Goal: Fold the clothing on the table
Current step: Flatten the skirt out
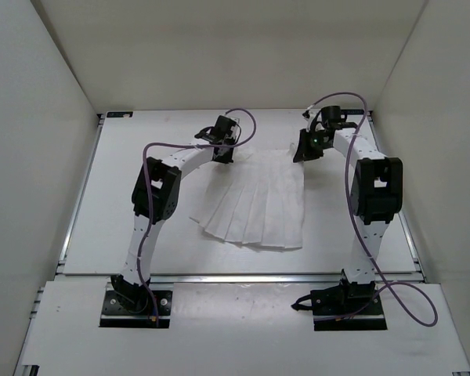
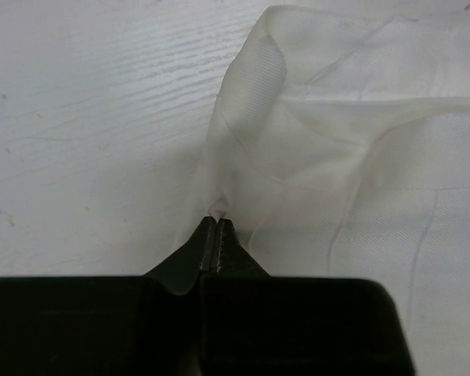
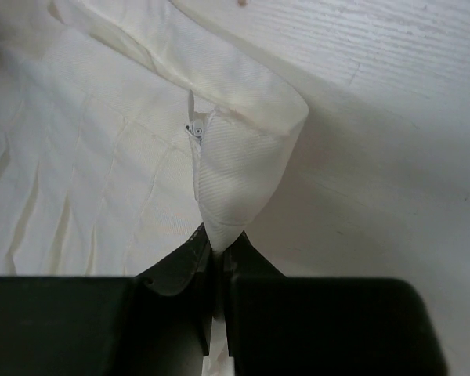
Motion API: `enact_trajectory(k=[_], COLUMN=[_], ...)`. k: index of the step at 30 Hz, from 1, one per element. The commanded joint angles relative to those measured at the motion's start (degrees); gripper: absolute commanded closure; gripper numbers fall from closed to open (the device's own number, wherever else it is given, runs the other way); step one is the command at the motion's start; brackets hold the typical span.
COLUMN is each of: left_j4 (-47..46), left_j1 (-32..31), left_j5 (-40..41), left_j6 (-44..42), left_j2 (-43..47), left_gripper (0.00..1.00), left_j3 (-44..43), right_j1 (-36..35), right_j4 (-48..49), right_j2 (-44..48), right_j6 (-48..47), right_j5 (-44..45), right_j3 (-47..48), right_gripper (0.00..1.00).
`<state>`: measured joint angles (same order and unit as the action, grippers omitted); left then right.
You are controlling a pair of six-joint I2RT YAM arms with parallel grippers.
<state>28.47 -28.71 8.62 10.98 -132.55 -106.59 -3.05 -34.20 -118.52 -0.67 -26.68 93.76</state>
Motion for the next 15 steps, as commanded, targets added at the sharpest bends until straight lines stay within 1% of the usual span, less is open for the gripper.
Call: enact_trajectory(k=[1,4,5,7,9,10,12,13,14,15], left_j4=[1.9,2.9,3.0,3.3,4.0,4.6,4.9,4.5,4.7,4.7], left_j1=[2.9,5.3,5.8,7.0,7.1,7.9,8.2,8.5,8.8,7.5], left_j5=[3.1,1.3,0.7,0.4,2.3,2.5,1.1,-0.8,-1.1,-1.8], left_j6=[-0.4,-0.5,-0.8,-2.1,-3.6,-4.4,-4.9,-5.0,-5.8,-6.4], left_j2=[4.8,8.4,10.2,13.6,19.5,20.7,27.8,29.4,32.7,36.4], left_gripper=[1.00,1.00,1.00,1.00,1.00,1.00,1.00,1.00,1.00,1.00], left_j3=[-4.2,-8.3,-10.2,-12.8,-15.1,-15.4,-14.7,-13.9,-11.7,-8.9], right_j1=[1.2,2.1,2.5,3.0,2.8,3.0,0.9,-0.5,-1.8,-4.0], right_j4=[-0.6,-1.0,0.3,2.5,4.9,6.0,4.8,4.1,2.4,1.6], right_j2=[4.4,5.1,6.0,7.6,9.4,11.4,13.7,15.8,18.6,20.1], right_j6=[-0.7,2.1,3.3,7.2,10.1,10.5,9.6,7.7,6.7,4.4], right_j5=[-0.1,-3.5,-5.3,-8.6,-12.1,-12.5,-11.4,-10.4,-8.2,-4.9], right_j3=[7.0,15.2,18.9,23.4,27.1,29.2,31.6,31.8,30.2,29.6], right_gripper=[1.00,1.00,1.00,1.00,1.00,1.00,1.00,1.00,1.00,1.00])
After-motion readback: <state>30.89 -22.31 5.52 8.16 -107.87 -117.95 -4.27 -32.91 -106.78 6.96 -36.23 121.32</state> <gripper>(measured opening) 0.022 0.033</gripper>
